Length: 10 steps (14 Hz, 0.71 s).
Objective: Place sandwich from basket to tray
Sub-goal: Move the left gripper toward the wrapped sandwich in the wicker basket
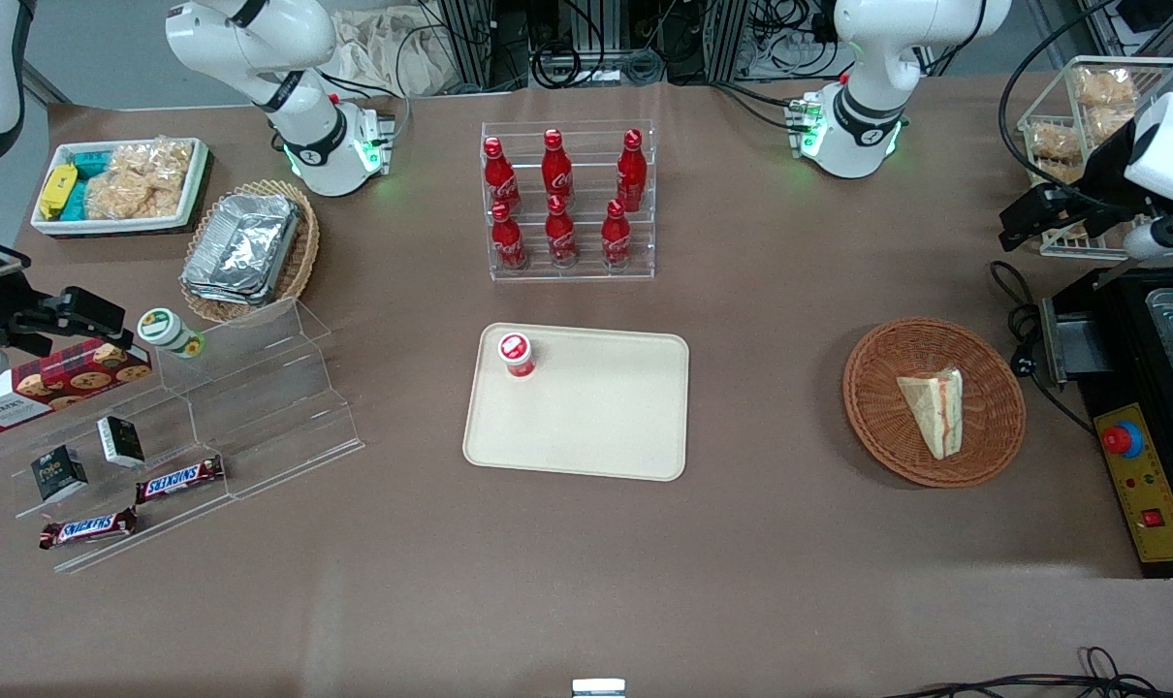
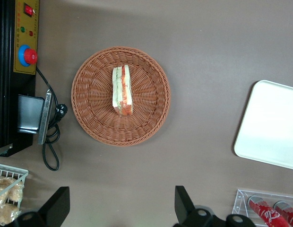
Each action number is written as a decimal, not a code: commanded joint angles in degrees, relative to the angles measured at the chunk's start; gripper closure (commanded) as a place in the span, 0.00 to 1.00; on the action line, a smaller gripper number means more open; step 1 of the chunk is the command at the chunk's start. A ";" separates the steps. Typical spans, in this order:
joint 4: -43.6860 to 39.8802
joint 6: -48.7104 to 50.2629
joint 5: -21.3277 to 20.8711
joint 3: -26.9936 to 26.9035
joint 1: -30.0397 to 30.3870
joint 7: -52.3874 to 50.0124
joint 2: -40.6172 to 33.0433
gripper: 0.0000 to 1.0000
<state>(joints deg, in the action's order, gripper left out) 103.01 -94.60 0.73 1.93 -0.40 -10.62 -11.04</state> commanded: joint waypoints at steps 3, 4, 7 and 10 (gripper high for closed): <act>-0.43 0.38 -0.12 -0.70 -0.48 1.91 -0.47 0.00; -0.35 0.29 -0.03 -0.78 -0.30 2.00 -0.38 0.00; -0.35 1.34 0.84 -1.74 1.96 1.03 1.45 0.00; -0.26 -0.83 0.50 -1.84 3.13 1.04 8.21 0.00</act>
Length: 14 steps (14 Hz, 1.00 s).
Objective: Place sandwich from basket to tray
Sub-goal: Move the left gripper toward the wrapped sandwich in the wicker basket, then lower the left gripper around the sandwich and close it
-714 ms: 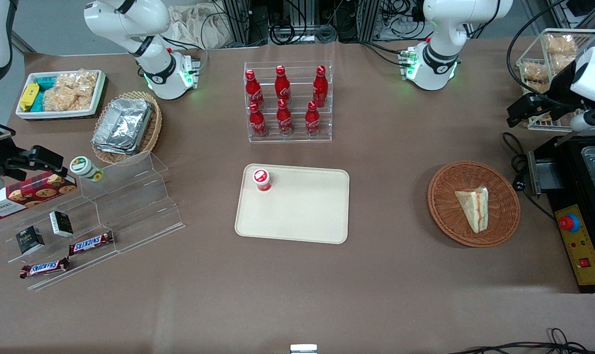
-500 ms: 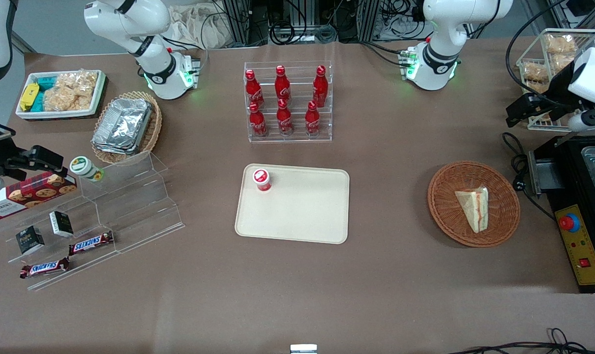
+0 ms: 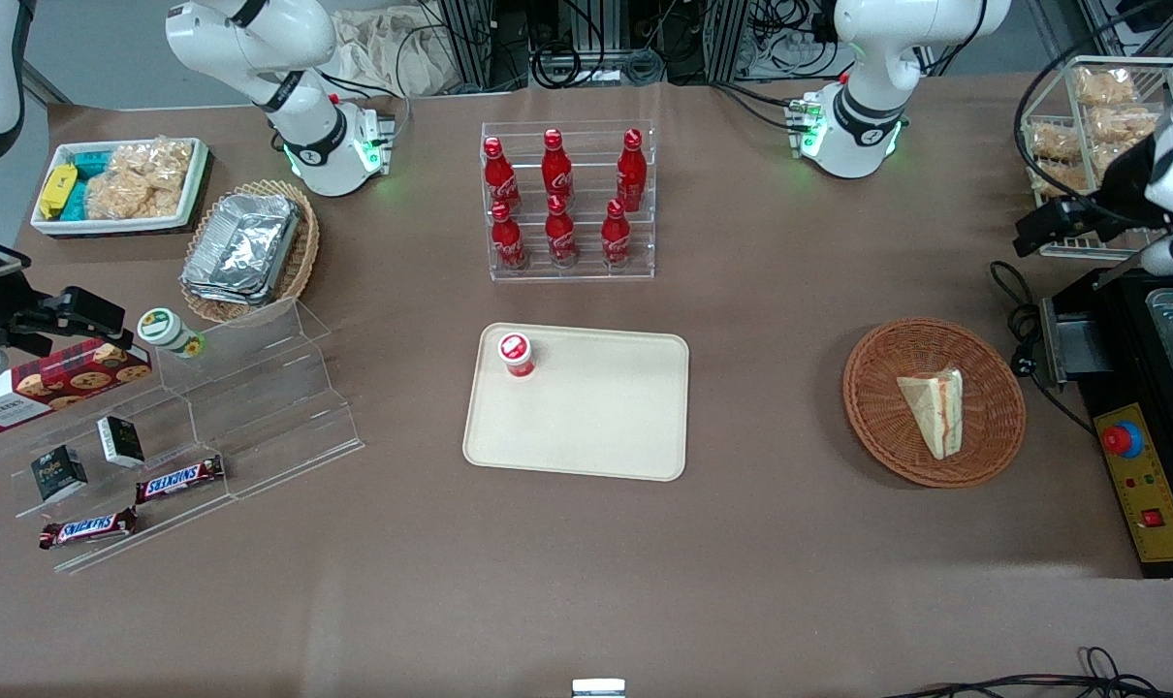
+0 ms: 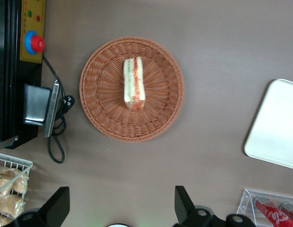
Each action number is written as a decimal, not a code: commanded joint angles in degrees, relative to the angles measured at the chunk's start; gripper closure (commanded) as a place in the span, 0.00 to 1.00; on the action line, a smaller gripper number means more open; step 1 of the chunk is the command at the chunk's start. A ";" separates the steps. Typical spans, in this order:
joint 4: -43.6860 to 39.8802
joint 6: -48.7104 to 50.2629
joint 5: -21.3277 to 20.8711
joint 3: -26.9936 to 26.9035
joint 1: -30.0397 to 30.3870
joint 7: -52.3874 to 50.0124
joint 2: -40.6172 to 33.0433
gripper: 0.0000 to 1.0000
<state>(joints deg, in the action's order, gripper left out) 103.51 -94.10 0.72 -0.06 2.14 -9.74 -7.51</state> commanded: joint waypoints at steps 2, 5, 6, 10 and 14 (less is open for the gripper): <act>0.45 -5.20 0.42 0.06 0.67 -0.01 8.37 0.00; 4.49 -13.97 0.51 -0.12 0.76 -0.10 13.03 0.00; 6.42 -17.75 0.51 -0.20 0.76 -0.10 14.70 0.00; 11.88 -31.21 0.86 -2.23 0.76 -0.10 20.76 0.00; 15.92 -42.45 2.34 -2.23 0.76 -0.37 25.52 0.00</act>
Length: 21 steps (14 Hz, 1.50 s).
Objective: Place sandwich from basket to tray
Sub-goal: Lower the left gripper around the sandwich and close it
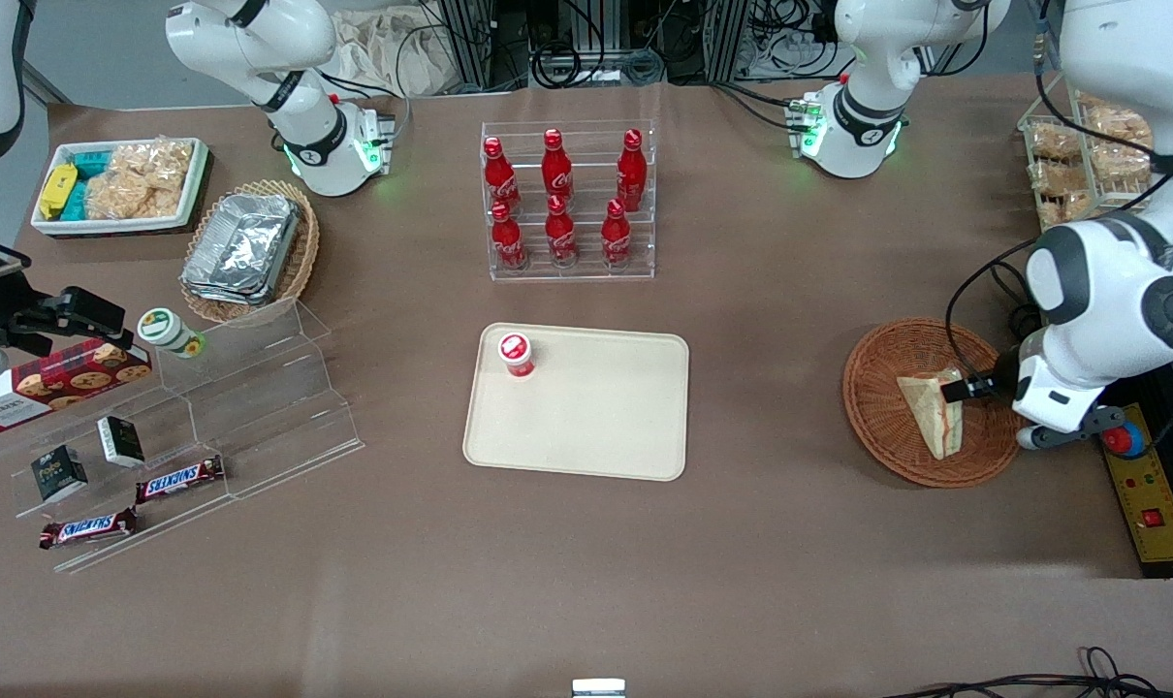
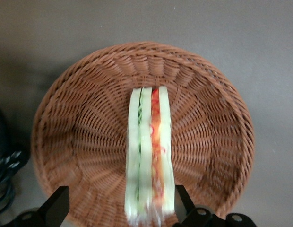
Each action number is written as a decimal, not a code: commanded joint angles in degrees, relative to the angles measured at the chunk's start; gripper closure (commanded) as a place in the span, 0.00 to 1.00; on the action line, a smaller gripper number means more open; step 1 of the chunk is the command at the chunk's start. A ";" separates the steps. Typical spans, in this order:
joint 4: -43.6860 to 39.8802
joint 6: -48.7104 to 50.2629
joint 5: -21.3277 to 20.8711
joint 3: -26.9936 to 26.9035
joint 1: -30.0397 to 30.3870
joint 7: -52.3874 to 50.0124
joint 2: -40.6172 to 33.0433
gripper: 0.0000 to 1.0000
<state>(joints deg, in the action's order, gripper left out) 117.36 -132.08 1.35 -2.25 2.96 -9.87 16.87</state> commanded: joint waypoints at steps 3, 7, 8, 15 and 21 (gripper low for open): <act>2.26 -7.40 5.50 -0.04 -0.15 -0.23 3.34 0.00; 2.70 -7.76 5.50 -0.04 -0.23 -0.23 3.43 0.44; 2.70 -7.32 5.50 -0.04 -0.24 -0.15 3.25 0.63; -11.50 14.60 4.36 0.31 -1.20 0.64 -1.93 1.00; -33.84 41.60 -1.69 6.10 -1.29 -1.37 -3.69 1.00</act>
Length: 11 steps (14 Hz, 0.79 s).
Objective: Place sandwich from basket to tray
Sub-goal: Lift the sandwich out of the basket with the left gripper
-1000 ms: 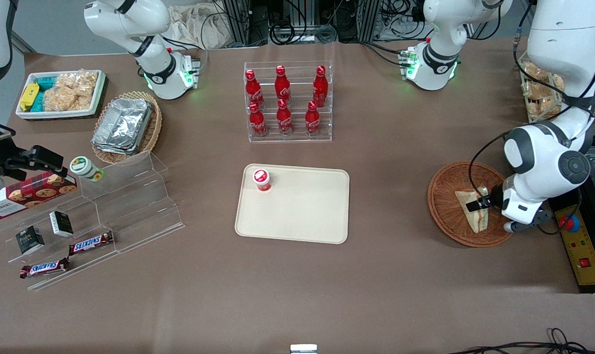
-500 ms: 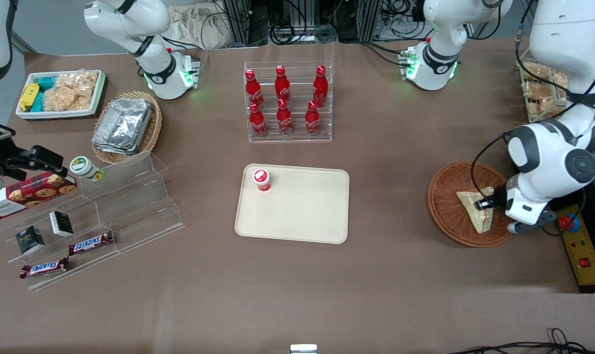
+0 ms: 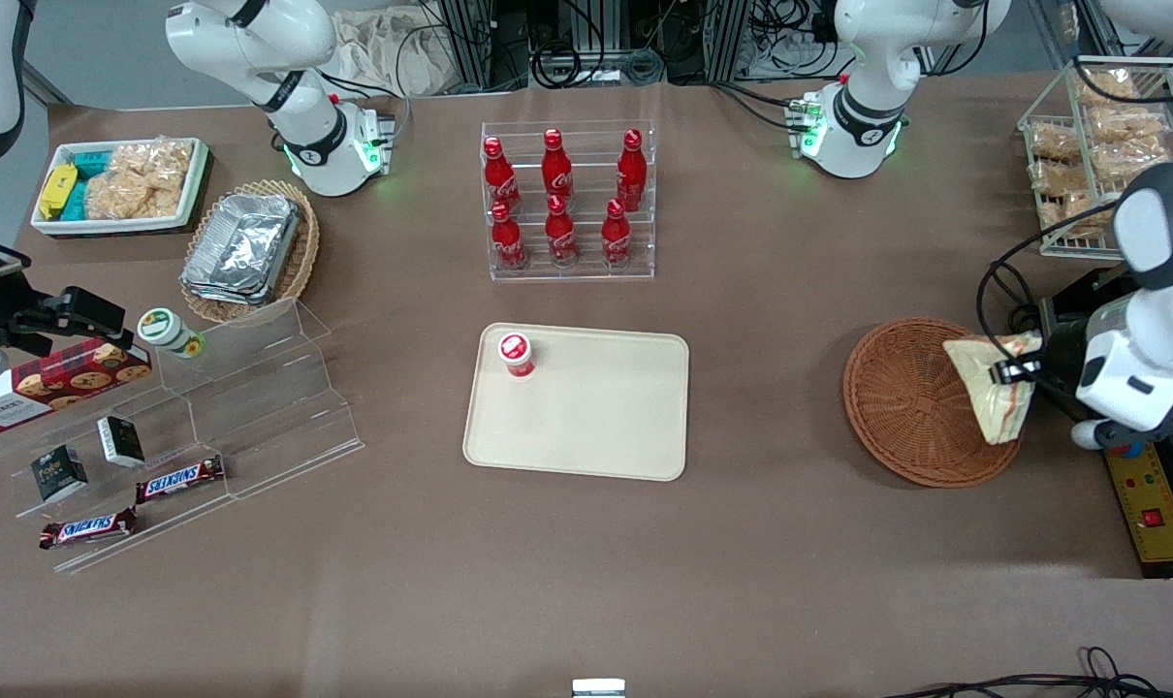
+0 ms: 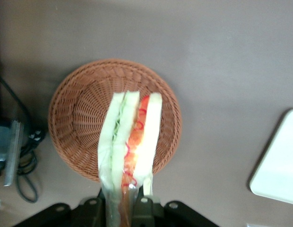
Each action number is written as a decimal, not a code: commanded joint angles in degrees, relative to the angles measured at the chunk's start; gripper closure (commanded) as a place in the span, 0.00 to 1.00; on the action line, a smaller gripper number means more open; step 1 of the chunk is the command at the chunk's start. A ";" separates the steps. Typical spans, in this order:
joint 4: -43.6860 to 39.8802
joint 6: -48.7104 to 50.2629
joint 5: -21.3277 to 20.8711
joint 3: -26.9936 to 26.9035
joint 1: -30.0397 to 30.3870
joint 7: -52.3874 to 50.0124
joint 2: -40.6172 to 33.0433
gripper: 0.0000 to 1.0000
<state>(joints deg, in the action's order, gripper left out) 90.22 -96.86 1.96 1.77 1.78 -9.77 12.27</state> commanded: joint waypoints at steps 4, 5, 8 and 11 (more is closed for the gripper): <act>-12.35 13.88 -9.33 13.31 -0.20 -11.11 -1.98 1.00; -12.35 14.85 -10.04 16.65 -0.20 -14.54 -2.86 1.00; -12.26 15.65 -10.05 26.49 -0.20 -28.50 -2.79 1.00; -11.64 13.99 -11.09 34.94 -0.28 -39.95 1.77 1.00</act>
<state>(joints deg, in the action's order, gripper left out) 79.09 -82.37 -7.20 32.40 0.90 -44.19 10.18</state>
